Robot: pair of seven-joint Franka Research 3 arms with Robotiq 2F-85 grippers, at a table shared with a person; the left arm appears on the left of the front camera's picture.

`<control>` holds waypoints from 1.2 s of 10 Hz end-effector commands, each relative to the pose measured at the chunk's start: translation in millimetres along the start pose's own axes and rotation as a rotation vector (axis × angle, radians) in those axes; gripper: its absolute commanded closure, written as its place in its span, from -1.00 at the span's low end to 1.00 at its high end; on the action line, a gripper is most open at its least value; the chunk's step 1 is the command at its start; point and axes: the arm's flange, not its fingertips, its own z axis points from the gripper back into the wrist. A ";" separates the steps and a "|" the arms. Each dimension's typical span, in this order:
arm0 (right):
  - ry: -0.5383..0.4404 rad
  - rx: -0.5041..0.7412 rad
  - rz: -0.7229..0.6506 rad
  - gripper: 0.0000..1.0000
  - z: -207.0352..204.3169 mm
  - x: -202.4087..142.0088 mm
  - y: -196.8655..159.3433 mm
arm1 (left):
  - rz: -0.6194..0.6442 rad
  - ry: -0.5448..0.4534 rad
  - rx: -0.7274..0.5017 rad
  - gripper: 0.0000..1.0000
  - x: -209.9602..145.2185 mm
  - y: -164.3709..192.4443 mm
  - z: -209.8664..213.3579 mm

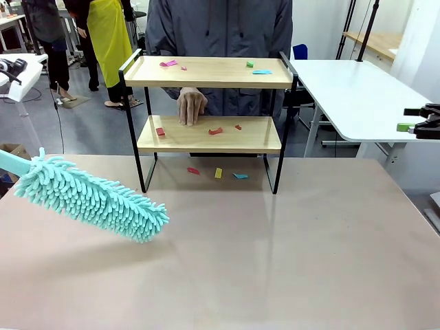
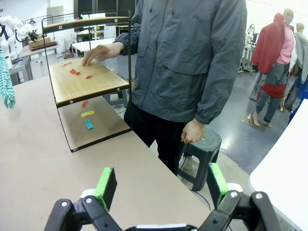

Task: Clean the shelf.
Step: Clean the specific section of the Shelf indicated by the human with the Duster.

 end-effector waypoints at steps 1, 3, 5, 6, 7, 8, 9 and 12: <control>0.015 -0.012 -0.008 -1.00 -1.3 5.3 -0.8 | -0.015 -0.014 -0.007 0.74 -2.8 -2.5 2.8; 0.015 -0.012 -0.008 -1.00 -1.3 5.3 -0.8 | -0.015 -0.014 -0.007 0.74 -2.8 -2.5 2.8; 0.015 -0.012 -0.008 -1.00 -1.3 5.3 -0.8 | 0.000 0.000 0.000 0.74 0.0 0.0 0.0; 0.015 -0.012 -0.008 -1.00 -1.3 5.3 -0.8 | 0.049 -0.068 -0.025 0.74 2.1 -5.9 17.2; 0.015 -0.012 -0.008 -1.00 -1.3 5.3 -0.8 | 0.062 -0.126 -0.080 0.74 10.3 -11.9 28.1; 0.015 -0.012 -0.008 -1.00 -1.3 5.3 -0.8 | 0.078 -0.174 -0.130 0.74 19.5 -16.4 33.4; 0.015 -0.012 -0.008 -1.00 -1.3 5.3 -0.8 | 0.098 -0.224 -0.173 0.74 29.5 -24.8 35.6; 0.015 -0.012 -0.008 -1.00 -1.3 5.3 -0.8 | 0.382 -0.398 -0.201 0.74 75.6 -66.6 42.7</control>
